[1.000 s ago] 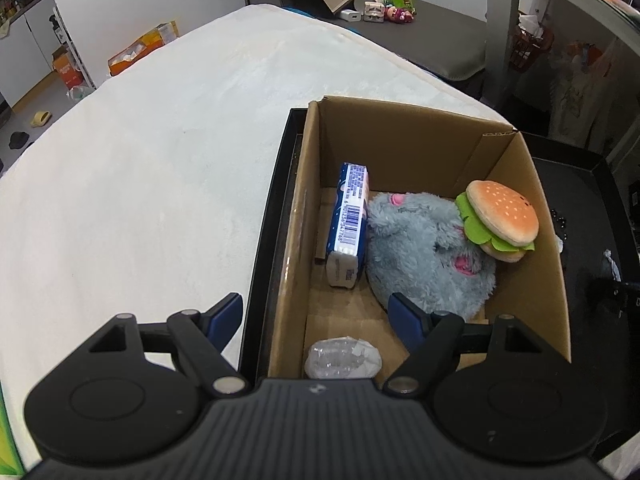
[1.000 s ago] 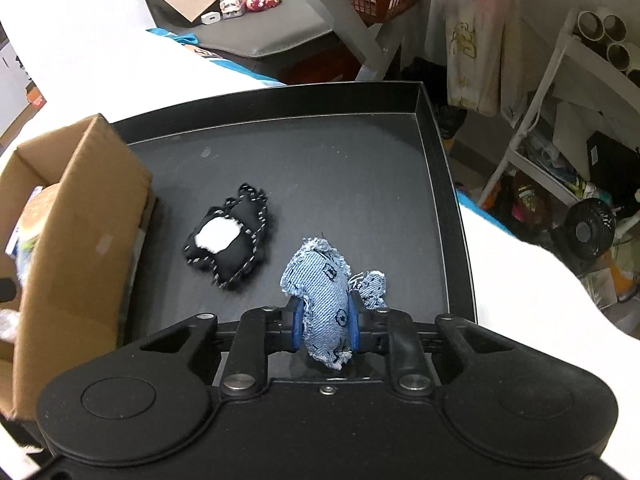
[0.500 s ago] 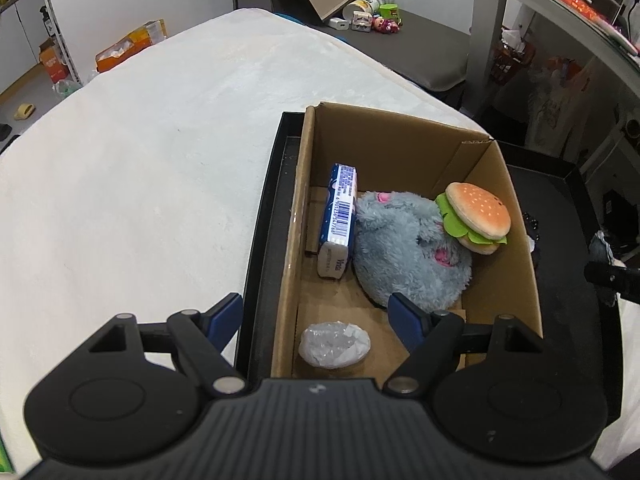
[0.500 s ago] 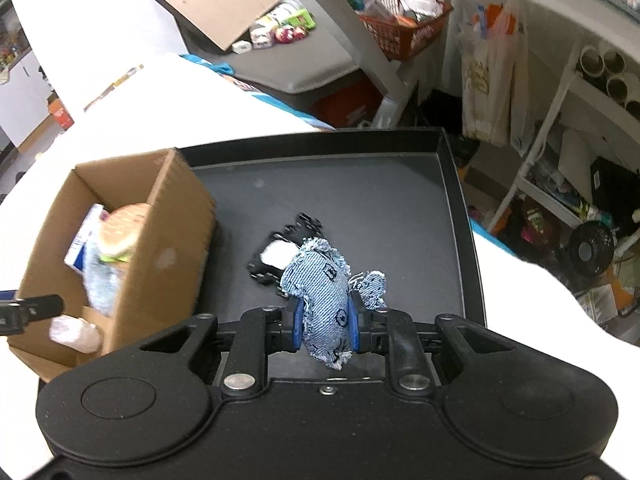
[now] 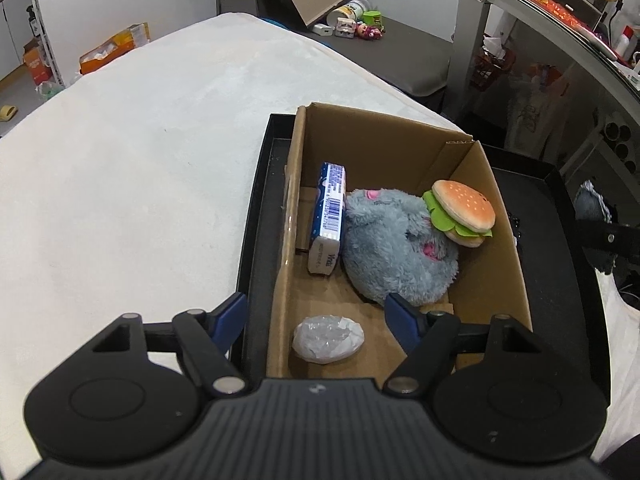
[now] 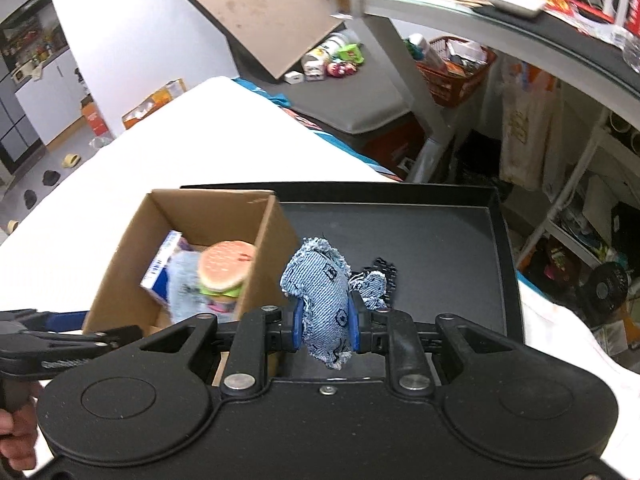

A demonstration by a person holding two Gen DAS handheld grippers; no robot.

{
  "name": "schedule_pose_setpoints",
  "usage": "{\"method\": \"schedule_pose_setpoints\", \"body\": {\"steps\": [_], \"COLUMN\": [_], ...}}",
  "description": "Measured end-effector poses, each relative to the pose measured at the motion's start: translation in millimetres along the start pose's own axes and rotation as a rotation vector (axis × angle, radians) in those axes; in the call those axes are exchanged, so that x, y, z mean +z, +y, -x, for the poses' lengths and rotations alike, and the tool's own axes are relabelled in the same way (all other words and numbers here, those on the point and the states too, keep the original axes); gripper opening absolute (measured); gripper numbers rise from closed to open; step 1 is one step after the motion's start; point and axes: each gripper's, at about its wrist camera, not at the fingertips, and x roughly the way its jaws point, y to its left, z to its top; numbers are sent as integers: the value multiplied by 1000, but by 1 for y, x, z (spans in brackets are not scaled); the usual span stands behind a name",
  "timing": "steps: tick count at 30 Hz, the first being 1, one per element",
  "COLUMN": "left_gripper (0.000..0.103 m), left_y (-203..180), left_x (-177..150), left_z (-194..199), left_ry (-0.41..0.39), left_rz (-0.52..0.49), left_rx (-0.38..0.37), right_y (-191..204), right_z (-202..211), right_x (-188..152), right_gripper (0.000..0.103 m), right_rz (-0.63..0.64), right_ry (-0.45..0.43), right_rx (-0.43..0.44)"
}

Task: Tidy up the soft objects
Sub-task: 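Carry the denim plush into the box and release it with the right gripper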

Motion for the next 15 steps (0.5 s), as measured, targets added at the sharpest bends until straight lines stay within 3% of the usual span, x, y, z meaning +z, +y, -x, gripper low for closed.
{"method": "schedule_pose_setpoints", "body": {"steps": [7, 15], "left_gripper": [63, 34], "left_y": [10, 21], "left_x": [-2, -5], "left_z": [-2, -5], "left_ry": [-9, 12], "left_rz": [18, 46], "left_rx": [-29, -77], "right_y": [26, 61], "right_z": [5, 4], "right_x": [6, 8], "right_gripper": [21, 22], "right_rz": [27, 71], "right_ry": [-3, 10], "right_rx": [33, 77]}}
